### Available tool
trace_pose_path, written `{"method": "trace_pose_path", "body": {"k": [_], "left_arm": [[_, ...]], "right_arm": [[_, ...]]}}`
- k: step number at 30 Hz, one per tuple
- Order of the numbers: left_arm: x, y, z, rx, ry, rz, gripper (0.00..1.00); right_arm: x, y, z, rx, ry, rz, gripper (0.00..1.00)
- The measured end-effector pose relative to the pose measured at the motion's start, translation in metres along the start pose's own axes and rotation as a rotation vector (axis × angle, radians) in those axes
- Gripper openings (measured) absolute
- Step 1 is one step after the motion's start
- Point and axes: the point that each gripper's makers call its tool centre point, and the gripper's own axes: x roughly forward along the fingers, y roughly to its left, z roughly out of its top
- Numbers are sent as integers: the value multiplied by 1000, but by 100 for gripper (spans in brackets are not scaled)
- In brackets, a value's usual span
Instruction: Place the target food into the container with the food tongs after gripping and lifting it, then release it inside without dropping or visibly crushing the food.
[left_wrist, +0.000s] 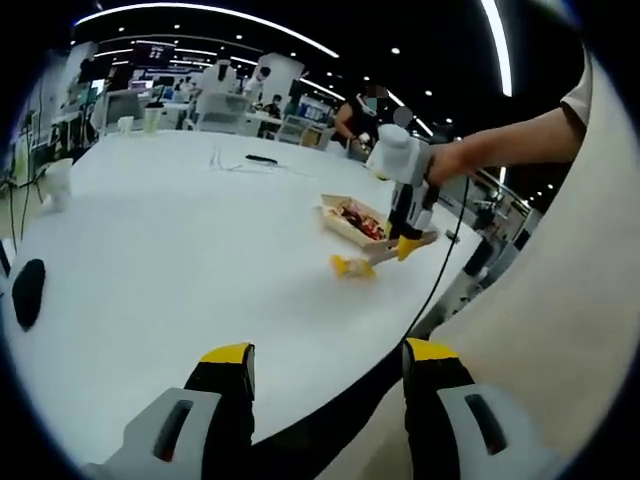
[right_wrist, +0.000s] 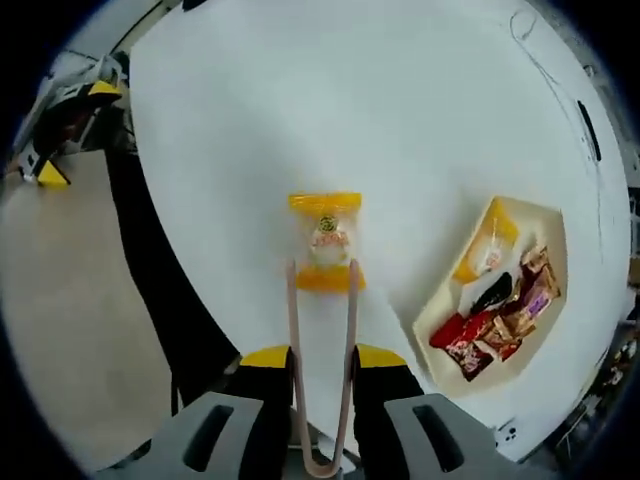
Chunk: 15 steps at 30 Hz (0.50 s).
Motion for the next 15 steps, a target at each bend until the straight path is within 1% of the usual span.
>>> {"method": "trace_pose_path", "body": {"k": [5, 9, 11, 15], "left_arm": [[-1, 2, -2, -10, 0, 8, 59], [-3, 4, -4, -22, -3, 16, 59], [-4, 4, -6, -28, -2, 21, 59], [-5, 6, -7, -38, -7, 30, 59]], "right_arm": [[3, -1, 2, -5, 40, 18, 22], [6, 1, 3, -5, 61, 52, 22], [7, -2, 6, -1, 68, 49, 22], [6, -9, 6, -25, 100, 19, 22]]}}
